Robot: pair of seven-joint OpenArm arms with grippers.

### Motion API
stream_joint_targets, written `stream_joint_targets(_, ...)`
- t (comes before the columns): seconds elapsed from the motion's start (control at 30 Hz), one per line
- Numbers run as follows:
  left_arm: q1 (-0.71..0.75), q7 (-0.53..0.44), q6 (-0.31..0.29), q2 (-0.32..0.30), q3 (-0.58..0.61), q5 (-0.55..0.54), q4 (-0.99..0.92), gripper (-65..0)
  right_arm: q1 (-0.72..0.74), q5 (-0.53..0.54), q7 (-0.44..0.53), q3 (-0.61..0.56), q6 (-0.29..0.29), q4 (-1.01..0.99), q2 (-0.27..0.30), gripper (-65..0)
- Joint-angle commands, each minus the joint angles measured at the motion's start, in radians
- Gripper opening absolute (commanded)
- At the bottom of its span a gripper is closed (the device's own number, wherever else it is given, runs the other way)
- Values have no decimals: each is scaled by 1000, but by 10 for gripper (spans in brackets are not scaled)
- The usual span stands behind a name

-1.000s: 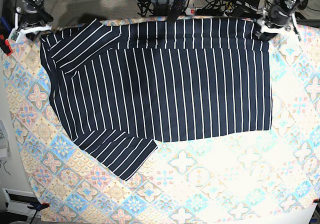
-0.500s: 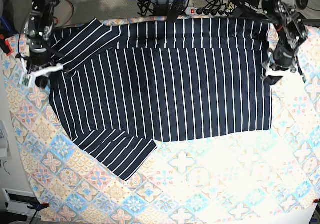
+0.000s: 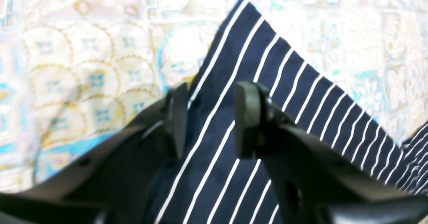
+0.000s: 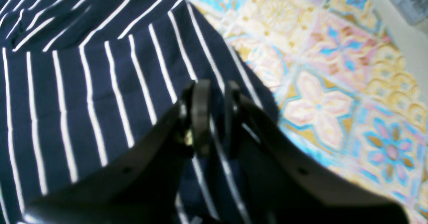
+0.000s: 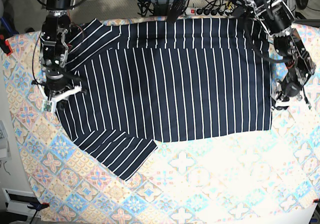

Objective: Fold the T-shirt properly
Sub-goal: 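Release the edge and move both grippers down the shirt's sides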

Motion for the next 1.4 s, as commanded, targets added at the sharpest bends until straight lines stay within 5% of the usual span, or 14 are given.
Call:
stream_joint_targets(0.0, -43, -17, -4, -32, -1, 6, -14, -417, 28, -1, 26, -7, 4, 9, 10, -568)
stream_joint_targets(0.57, -192, -246, 2, -31, 110, 100, -352, -417, 42, -1, 26, -22, 4, 2, 7, -568)
stream_joint_targets(1.37, -186, -256, 3, -6, 113, 99, -464, -423, 40, -1, 26, -16, 4, 3, 7, -568)
